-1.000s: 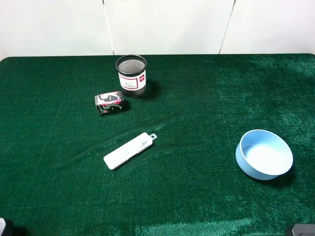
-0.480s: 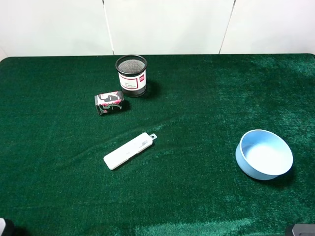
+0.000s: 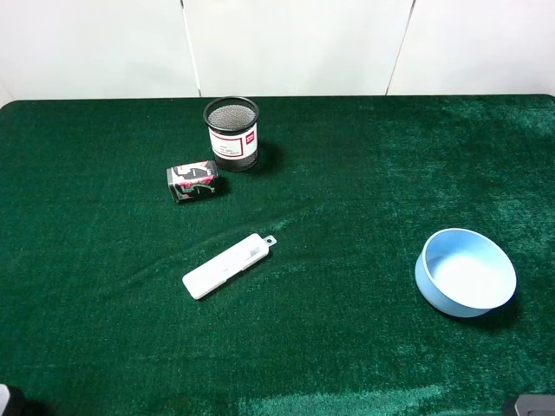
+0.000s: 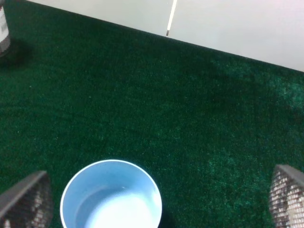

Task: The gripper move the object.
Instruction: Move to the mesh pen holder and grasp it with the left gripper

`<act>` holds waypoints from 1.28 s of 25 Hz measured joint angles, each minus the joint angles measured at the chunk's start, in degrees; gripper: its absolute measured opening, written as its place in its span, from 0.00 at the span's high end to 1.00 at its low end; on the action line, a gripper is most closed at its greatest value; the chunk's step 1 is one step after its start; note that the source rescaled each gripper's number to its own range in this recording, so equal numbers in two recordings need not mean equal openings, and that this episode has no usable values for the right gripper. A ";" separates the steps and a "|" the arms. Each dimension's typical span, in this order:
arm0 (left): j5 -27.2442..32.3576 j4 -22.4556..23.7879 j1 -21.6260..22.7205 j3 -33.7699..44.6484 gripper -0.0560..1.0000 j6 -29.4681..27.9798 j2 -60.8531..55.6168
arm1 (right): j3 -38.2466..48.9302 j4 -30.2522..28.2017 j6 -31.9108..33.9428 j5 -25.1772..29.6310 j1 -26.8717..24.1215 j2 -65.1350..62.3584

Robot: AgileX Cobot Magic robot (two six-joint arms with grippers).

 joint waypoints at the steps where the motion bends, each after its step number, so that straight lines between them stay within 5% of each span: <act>1: -0.71 -0.22 0.00 -0.50 0.00 0.45 2.18 | 0.00 0.00 0.00 0.00 0.00 0.00; 6: -5.27 -2.61 -1.18 -3.70 0.00 3.98 13.11 | 0.00 0.00 0.00 0.00 0.00 0.00; 14: -11.69 -0.85 -11.06 -11.46 0.00 5.58 34.64 | 0.00 0.00 0.00 0.00 0.00 0.00; 22: -12.36 1.07 -18.11 -25.90 0.00 9.28 56.47 | 0.00 0.00 0.00 0.00 0.00 0.00; 32: -7.50 1.53 -21.85 -45.91 0.00 17.47 79.67 | 0.00 0.00 0.00 0.00 0.00 0.00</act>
